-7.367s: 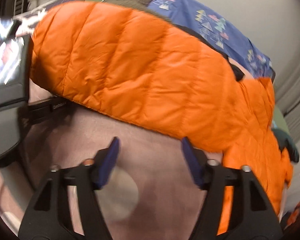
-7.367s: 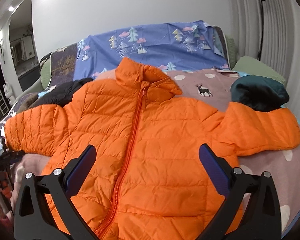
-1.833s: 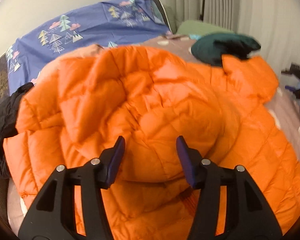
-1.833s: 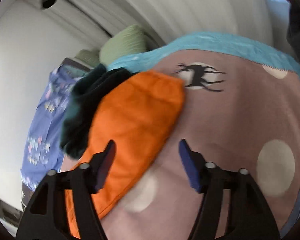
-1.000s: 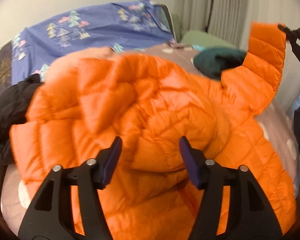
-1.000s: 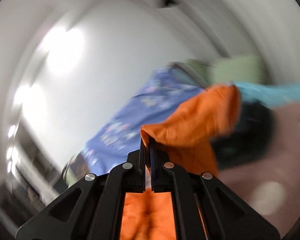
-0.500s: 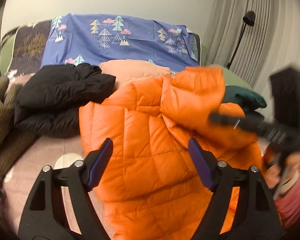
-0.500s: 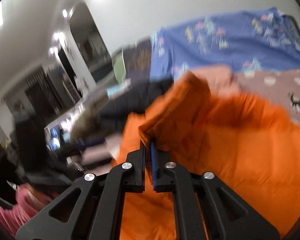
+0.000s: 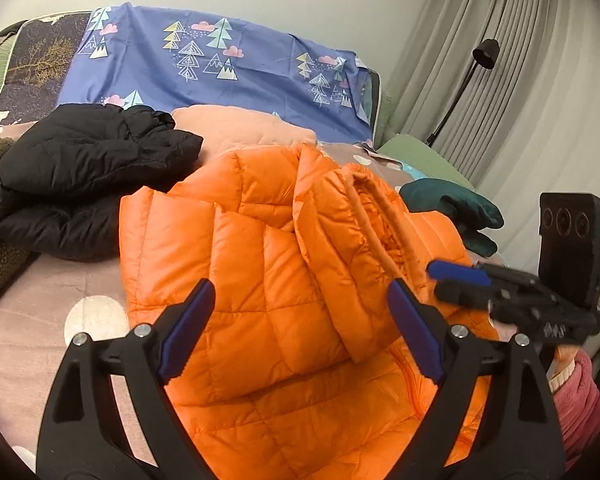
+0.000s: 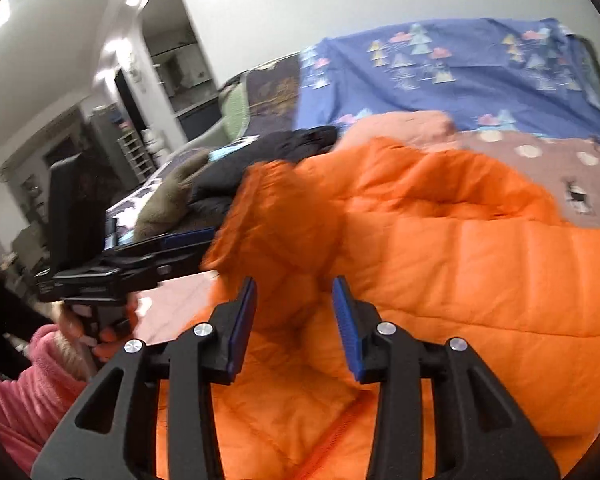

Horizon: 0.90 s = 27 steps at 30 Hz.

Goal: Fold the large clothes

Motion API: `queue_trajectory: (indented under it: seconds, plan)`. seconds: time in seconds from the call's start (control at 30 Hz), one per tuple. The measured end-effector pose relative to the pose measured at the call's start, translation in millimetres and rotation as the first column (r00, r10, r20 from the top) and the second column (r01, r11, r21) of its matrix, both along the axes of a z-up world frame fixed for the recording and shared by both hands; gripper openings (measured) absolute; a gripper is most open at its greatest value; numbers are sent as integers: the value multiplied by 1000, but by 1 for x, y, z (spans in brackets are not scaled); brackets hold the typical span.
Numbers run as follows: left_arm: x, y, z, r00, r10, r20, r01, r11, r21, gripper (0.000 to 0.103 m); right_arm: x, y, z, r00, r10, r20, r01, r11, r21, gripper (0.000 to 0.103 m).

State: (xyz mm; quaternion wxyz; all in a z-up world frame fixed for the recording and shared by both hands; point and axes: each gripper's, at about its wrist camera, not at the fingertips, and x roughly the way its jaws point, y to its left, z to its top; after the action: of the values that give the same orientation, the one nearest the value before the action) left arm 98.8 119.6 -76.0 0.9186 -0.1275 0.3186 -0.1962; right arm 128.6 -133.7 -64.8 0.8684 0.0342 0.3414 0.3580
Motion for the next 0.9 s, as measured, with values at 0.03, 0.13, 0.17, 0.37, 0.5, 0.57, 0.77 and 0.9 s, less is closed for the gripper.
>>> queue_trajectory:
  seconds: [0.03,0.13,0.17,0.37,0.5,0.57,0.77,0.9]
  plan:
    - [0,2,-1,1000,-4,-1,4,1000,-10,90,0,-4,-2,1000,-24,1,24,1000,-16,40]
    - [-1,7,-3,1000,-23,-7,23,998,-66,90,8,-9,-17,997,-71,-26,69,996,-63,40]
    - [-1,8,-4,1000,-27,-9,26,997,-74,90,13,-7,-25,995,-89,-51,84,992,-92,40]
    - [-6,0,-6,997,-71,-16,70,995,-67,90,35,19,-62,979,-90,-184,71,992,-108,40]
    - [-13,-4,0,995,-103,9,103,994,-33,90,42,30,-61,979,-105,-175,82,988,-132,40]
    - [-15,-8,0,994,-110,11,110,994,-12,90,47,32,-62,977,-113,-179,90,987,-132,40]
    - [28,-21,-27,993,4,-118,22,977,213,10,45,25,-56,978,-104,-181,91,993,-80,40]
    - [36,-16,-16,990,129,-49,-107,941,320,0,25,-8,-22,990,-135,-45,134,990,-36,40]
